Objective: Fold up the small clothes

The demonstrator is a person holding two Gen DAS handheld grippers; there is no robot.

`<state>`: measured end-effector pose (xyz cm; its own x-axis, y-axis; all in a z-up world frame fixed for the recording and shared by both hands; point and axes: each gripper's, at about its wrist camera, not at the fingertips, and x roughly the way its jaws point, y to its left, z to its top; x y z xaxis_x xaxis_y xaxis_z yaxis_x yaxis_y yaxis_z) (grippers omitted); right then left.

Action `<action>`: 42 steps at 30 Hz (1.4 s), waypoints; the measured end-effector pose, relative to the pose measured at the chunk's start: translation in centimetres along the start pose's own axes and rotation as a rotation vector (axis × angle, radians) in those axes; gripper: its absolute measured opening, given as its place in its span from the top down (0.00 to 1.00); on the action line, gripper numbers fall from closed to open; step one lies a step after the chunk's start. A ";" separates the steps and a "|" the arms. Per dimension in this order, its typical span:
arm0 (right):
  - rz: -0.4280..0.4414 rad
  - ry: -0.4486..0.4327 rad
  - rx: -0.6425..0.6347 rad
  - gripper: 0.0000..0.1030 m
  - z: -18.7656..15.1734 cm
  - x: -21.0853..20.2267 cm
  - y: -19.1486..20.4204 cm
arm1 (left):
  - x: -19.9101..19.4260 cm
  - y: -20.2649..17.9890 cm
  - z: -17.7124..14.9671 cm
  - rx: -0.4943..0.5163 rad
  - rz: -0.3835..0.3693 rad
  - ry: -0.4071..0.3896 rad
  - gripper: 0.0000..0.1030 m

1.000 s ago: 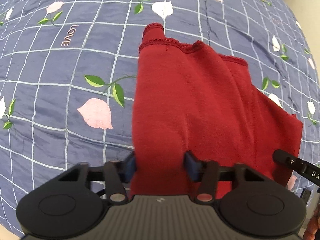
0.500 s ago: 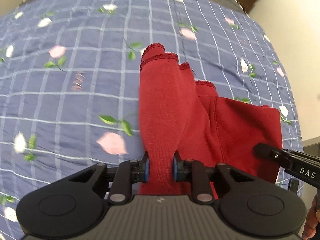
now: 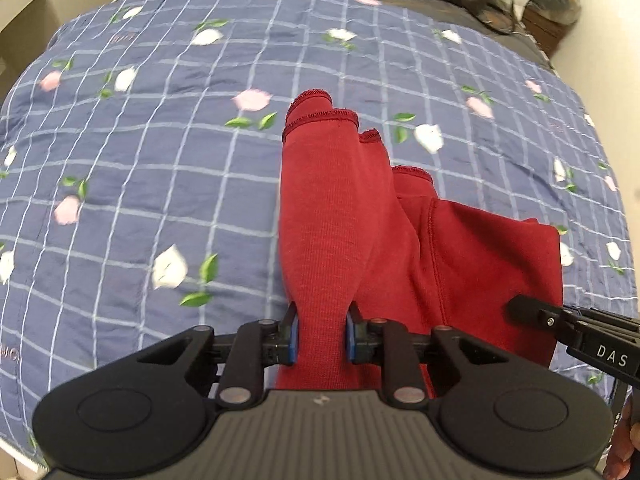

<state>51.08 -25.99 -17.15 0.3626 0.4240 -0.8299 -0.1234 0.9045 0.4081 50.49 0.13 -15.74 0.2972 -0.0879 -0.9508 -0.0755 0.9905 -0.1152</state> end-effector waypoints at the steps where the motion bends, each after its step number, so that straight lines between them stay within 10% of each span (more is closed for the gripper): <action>1: -0.003 0.011 0.000 0.87 -0.3 0.4 0.3 | 0.2 0.7 -0.4 -0.004 0.000 0.008 0.78; 24: -0.247 0.087 0.122 0.72 -5.3 3.8 -1.1 | 5.3 1.8 -3.6 0.063 0.029 0.124 0.66; 42: -0.172 -0.101 0.047 0.11 -6.1 -4.3 0.7 | -3.5 0.6 -5.4 0.020 0.128 -0.060 0.15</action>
<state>43.75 -26.91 -15.60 0.4658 0.2547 -0.8474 -0.0094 0.9590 0.2831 44.28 0.44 -14.06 0.3430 0.0450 -0.9383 -0.0972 0.9952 0.0122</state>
